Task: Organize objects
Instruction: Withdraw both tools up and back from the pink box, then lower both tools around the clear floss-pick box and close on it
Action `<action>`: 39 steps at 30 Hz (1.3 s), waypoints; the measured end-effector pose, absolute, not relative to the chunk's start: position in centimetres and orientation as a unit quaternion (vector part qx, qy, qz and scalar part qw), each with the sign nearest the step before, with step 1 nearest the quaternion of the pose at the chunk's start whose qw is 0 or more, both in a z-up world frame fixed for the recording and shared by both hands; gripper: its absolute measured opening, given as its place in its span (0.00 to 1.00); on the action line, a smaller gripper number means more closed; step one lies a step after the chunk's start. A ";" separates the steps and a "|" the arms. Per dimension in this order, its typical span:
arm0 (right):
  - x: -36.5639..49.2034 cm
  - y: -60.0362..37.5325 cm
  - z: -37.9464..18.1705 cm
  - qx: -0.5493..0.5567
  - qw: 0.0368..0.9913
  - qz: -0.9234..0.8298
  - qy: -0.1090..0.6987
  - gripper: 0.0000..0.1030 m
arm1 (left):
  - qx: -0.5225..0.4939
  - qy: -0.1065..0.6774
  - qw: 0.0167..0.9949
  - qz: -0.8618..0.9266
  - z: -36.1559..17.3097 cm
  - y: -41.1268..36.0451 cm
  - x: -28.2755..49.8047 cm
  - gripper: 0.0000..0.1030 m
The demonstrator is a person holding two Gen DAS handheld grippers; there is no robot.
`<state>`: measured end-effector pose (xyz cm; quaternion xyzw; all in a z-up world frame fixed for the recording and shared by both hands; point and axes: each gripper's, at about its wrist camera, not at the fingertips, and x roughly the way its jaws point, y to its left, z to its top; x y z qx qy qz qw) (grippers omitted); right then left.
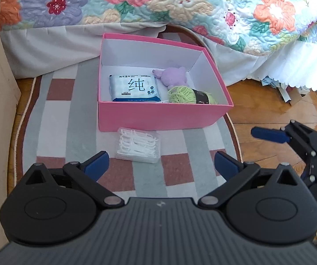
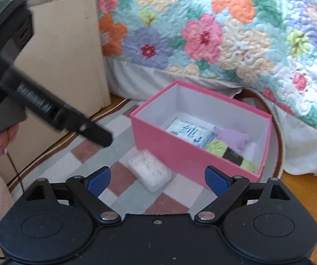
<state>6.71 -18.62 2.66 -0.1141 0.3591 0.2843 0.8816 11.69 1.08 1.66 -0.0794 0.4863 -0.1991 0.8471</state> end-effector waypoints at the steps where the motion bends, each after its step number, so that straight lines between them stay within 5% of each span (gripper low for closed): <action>1: 6.6 -18.4 2.5 -0.121 0.881 0.283 0.359 0.92 | -0.076 0.488 0.846 -0.201 1.4 1.1 11.7 1.00; 15: 4.3 -15.2 0.2 -0.231 0.889 0.298 0.259 0.92 | -0.047 0.516 0.842 -0.151 -4.7 1.6 13.4 1.00; 34: 8.6 -13.4 -7.4 -0.171 0.889 0.274 0.324 0.91 | -0.110 0.483 0.852 -0.170 -9.2 2.6 15.9 0.96; 39: 9.9 -13.8 -8.6 -0.135 0.891 0.271 0.339 0.91 | -0.114 0.473 0.858 -0.165 -10.1 2.4 16.5 0.88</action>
